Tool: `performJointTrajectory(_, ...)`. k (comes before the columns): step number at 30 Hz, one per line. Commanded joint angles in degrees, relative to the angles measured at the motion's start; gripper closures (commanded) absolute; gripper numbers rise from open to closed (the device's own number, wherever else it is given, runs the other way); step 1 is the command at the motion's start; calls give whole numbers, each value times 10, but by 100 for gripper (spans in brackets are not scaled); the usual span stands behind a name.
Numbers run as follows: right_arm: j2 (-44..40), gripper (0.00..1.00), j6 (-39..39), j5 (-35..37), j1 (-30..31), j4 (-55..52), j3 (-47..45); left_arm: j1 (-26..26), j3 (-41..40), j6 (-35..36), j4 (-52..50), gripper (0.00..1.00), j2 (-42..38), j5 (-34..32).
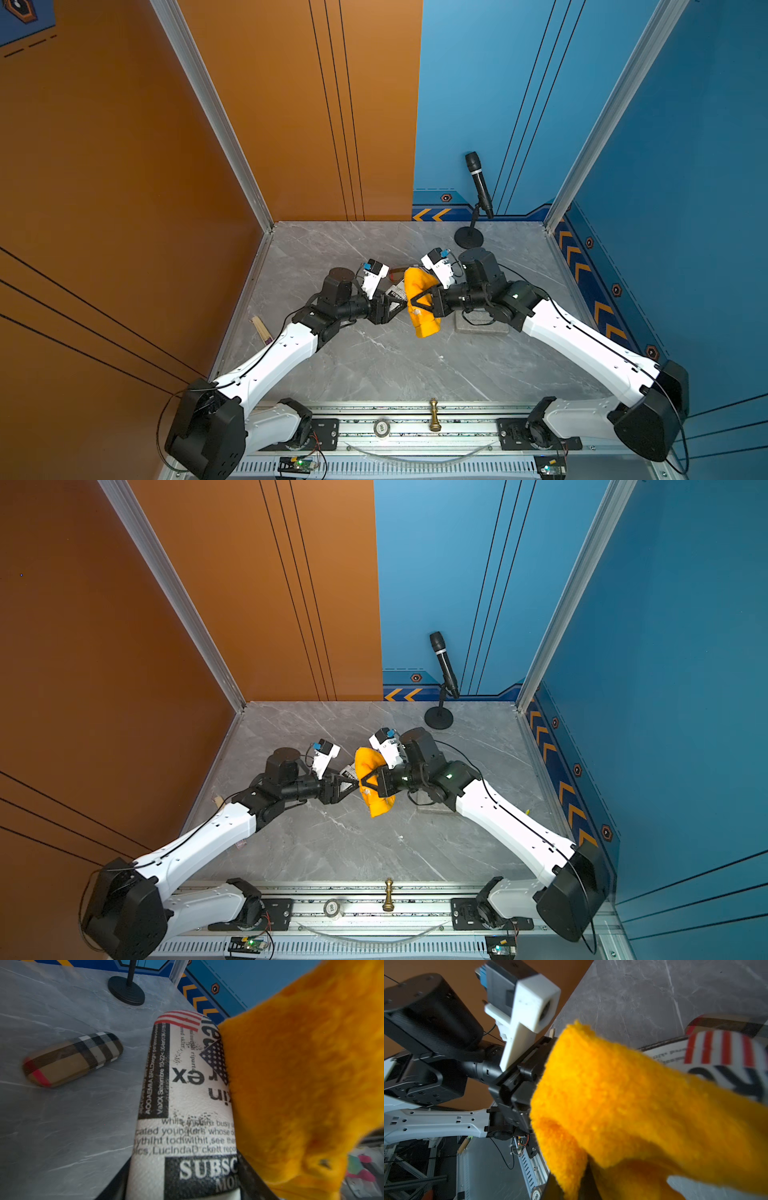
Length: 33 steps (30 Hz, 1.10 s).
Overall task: Wipe the eyeglass case
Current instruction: Wipe the dirt from the eyeglass case.
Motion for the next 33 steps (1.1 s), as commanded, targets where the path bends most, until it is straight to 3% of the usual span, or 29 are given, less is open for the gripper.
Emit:
performJointTrajectory(1, 35, 100, -17, 20, -24, 10, 23, 5, -4, -70, 92, 57, -1, 106)
performJointTrajectory(7, 19, 100, -35, 17, -87, 5, 22, 1, -13, -81, 92, 57, -12, 122)
performJointTrajectory(16, 47, 100, -8, -59, 25, 62, 4, -3, 0, -76, 93, 57, 15, 125)
performJointTrajectory(22, 24, 100, -14, -54, -108, 43, -11, -4, 3, -75, 93, 57, 12, 142)
performJointTrajectory(25, 20, 100, -43, -44, -140, 3, 3, -4, -1, -75, 94, 57, 7, 140)
performJointTrajectory(28, 21, 100, -41, -53, -118, 9, 5, -5, 0, -76, 97, 57, 10, 139)
performJointTrajectory(33, 41, 100, 26, -64, -17, 112, -19, -9, 8, -94, 120, 57, 24, 140)
